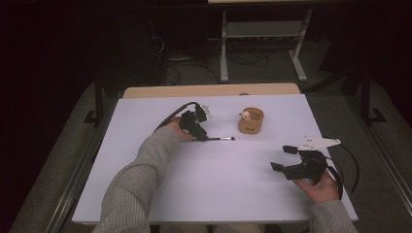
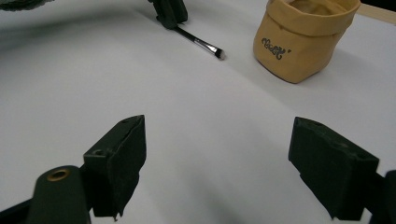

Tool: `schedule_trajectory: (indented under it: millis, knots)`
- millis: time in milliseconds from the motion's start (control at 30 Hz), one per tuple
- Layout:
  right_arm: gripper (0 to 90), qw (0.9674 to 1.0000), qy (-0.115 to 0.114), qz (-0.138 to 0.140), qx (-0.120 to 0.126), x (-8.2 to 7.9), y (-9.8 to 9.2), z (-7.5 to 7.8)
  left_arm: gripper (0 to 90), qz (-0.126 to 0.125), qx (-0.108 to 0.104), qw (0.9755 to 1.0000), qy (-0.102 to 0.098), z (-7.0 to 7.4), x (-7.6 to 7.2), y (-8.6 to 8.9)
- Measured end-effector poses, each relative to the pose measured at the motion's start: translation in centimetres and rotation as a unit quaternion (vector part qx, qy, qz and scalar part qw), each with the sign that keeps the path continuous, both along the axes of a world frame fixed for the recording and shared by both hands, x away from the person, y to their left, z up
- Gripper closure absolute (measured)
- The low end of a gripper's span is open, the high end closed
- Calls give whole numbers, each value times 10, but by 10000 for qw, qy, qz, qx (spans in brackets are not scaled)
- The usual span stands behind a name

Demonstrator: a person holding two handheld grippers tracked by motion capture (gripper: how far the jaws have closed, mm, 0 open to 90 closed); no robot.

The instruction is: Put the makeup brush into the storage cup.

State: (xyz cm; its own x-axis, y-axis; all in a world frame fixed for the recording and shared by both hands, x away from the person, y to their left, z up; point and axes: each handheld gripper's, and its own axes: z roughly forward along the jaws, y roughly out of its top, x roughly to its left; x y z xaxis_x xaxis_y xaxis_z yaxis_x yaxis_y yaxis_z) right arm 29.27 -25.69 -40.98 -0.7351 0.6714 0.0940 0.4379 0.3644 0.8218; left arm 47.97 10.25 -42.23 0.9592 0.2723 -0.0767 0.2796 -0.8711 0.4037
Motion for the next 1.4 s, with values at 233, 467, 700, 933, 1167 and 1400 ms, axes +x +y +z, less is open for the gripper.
schedule_trajectory:
  millis: [233,467,700,933,1167,1400]
  knots:
    - [180,10000,24,-9,16,1,0,0,765,-285,259,9987,-331,1,-8,-7]
    - [180,10000,66,25,-5,2,1,-1,839,-334,349,9981,-375,1,-11,-10]
    - [180,9999,96,15,33,3,0,-2,842,-269,366,9984,-323,2,-10,-11]
    - [180,9999,127,23,49,3,-2,-2,842,-223,404,9984,-341,3,-10,-12]
    - [180,9998,168,34,56,3,-2,-3,843,-187,413,9985,-296,5,-12,-10]
    - [180,9998,201,33,61,3,-1,-3,844,-193,314,9989,-298,8,-13,-10]
